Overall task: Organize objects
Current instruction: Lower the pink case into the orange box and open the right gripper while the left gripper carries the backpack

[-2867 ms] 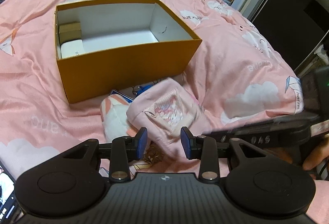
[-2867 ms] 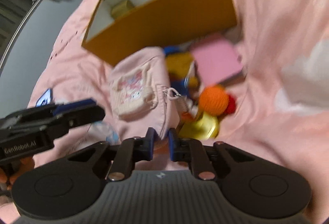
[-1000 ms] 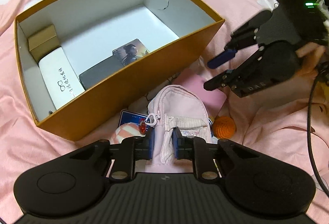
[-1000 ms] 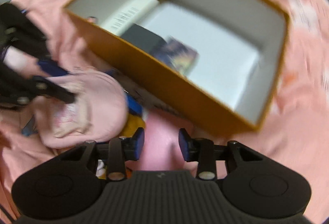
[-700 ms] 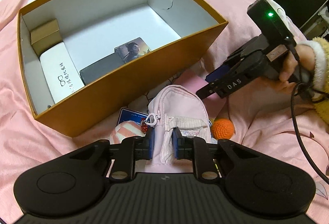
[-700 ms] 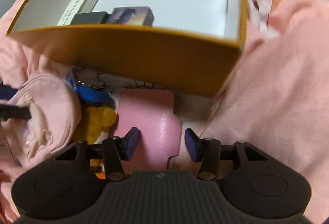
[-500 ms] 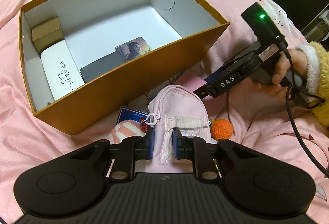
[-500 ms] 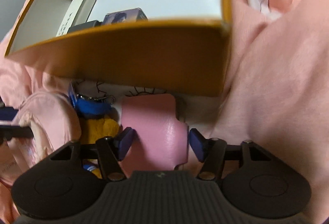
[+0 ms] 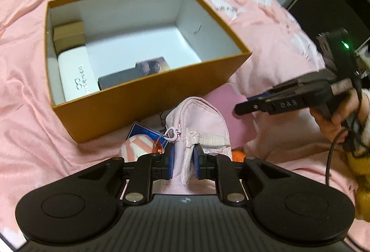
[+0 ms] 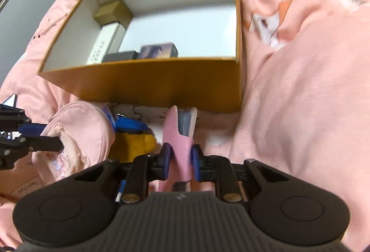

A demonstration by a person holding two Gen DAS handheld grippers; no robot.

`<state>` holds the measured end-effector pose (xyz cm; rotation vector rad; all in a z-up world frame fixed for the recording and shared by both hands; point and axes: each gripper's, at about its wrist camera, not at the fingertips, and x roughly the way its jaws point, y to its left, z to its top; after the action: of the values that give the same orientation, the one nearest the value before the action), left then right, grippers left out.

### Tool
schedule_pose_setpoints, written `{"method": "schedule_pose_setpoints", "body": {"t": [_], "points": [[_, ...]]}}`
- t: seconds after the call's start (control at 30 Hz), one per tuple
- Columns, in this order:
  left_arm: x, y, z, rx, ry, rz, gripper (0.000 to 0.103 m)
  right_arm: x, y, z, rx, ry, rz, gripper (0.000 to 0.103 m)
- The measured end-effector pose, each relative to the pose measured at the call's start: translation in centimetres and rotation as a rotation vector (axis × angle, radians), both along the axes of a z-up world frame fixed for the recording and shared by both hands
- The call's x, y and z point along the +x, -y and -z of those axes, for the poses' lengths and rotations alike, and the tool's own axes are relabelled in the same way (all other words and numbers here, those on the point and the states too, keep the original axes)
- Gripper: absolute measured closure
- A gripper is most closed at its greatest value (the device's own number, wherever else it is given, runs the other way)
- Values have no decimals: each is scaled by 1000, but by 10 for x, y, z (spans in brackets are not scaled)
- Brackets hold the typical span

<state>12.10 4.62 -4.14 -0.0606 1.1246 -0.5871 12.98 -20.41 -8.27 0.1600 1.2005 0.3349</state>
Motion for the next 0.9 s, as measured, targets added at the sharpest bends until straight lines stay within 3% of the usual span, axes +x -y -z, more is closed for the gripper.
{"method": "schedule_pose_setpoints", "body": {"t": [0.3, 0.5, 0.7, 0.9], "points": [[-4, -27, -67, -120, 155, -83, 85, -29, 22, -104, 23, 238, 9, 83], [25, -41, -100, -112, 260, -173, 85, -3, 12, -153, 76, 389, 36, 83], [77, -56, -90, -86, 238, -309, 85, 72, -12, -129, 133, 347, 138, 85], [110, -67, -63, -20, 230, -365, 85, 151, -35, -68, 159, 209, 222, 85]]}}
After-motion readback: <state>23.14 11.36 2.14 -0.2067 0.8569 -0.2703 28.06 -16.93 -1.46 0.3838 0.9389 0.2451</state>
